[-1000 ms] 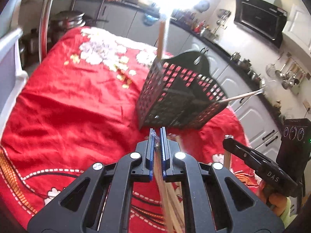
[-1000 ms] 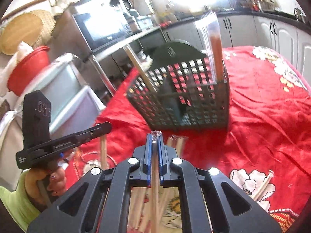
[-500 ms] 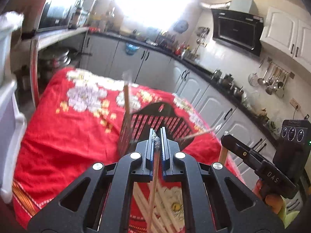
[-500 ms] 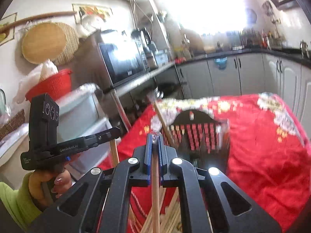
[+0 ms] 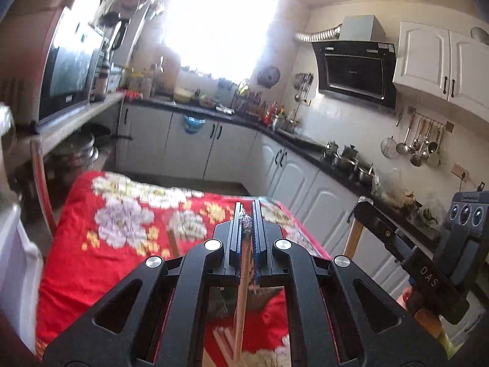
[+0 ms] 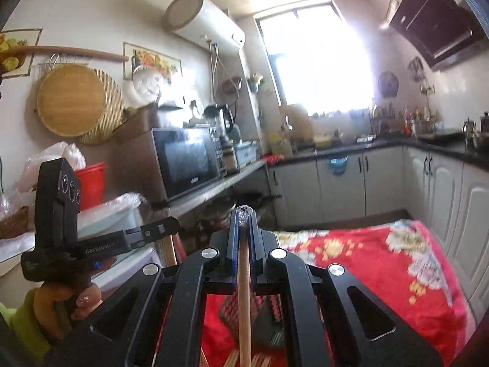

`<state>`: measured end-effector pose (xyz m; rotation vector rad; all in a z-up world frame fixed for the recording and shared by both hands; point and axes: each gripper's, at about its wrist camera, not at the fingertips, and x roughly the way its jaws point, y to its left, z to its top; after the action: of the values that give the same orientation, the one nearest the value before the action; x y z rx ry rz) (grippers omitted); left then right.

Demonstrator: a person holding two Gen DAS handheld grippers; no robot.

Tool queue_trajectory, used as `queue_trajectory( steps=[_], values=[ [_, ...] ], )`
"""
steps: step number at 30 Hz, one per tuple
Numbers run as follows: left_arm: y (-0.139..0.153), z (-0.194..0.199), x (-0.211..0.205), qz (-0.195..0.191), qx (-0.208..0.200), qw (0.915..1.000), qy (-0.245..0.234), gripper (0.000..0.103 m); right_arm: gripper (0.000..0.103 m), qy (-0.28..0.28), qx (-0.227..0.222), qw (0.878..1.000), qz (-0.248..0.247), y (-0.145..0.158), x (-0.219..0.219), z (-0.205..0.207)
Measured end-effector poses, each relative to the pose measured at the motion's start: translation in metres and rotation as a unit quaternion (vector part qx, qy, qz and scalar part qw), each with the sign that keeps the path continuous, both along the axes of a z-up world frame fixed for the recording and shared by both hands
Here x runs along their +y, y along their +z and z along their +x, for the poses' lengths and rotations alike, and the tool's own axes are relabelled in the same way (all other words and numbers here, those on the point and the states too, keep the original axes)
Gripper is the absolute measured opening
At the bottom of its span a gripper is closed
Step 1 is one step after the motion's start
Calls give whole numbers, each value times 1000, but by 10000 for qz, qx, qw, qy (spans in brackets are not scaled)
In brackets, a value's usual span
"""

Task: Organize utensils
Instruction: 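Lift both chopstick pairs and lower them into the green basket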

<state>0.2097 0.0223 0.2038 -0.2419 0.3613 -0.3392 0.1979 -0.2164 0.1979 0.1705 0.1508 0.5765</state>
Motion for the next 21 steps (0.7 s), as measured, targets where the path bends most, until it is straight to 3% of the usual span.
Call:
queue_trajectory(
  steps=[11, 21],
  values=[
    [21, 27, -13, -39, -471, 9985, 271, 3, 6, -380, -638, 9969, 239, 16, -8, 34],
    [9, 56, -21, -207, -519, 9969, 546, 3, 6, -649, -790, 9944, 268, -2, -13, 65]
  ],
)
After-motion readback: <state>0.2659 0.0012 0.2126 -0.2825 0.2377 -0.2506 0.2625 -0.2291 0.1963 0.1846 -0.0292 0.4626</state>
